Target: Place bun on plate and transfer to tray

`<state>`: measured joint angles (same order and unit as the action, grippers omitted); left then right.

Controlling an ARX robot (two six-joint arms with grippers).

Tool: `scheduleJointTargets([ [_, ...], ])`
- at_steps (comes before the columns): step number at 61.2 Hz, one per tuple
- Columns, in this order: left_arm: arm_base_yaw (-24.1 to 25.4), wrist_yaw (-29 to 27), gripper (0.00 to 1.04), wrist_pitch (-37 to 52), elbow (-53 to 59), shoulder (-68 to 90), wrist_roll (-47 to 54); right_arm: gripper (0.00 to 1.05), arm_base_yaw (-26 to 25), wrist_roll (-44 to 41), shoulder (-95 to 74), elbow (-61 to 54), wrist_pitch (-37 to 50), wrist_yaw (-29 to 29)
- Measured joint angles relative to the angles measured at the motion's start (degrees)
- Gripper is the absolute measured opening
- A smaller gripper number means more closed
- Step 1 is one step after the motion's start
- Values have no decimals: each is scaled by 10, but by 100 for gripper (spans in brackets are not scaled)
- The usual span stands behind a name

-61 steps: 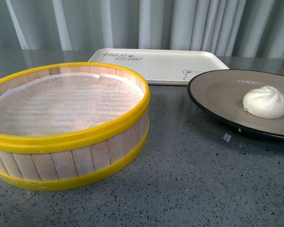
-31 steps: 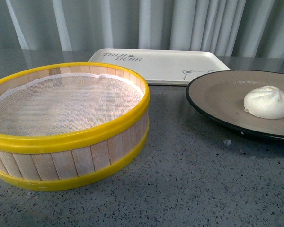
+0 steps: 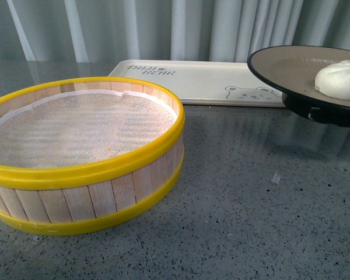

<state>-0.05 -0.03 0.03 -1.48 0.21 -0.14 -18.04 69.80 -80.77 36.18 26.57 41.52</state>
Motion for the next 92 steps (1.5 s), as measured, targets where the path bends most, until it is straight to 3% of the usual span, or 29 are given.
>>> scheduleJointTargets([
  [16,0,0,98,0,0,0,0,2,47,33,-99,153,-13,-48],
  [50,0,0,98,0,0,0,0,2,167,24,-337,524,-170,-112],
  [92,0,0,98,0,0,0,0,2,180,13,-406,549,-187,-129],
])
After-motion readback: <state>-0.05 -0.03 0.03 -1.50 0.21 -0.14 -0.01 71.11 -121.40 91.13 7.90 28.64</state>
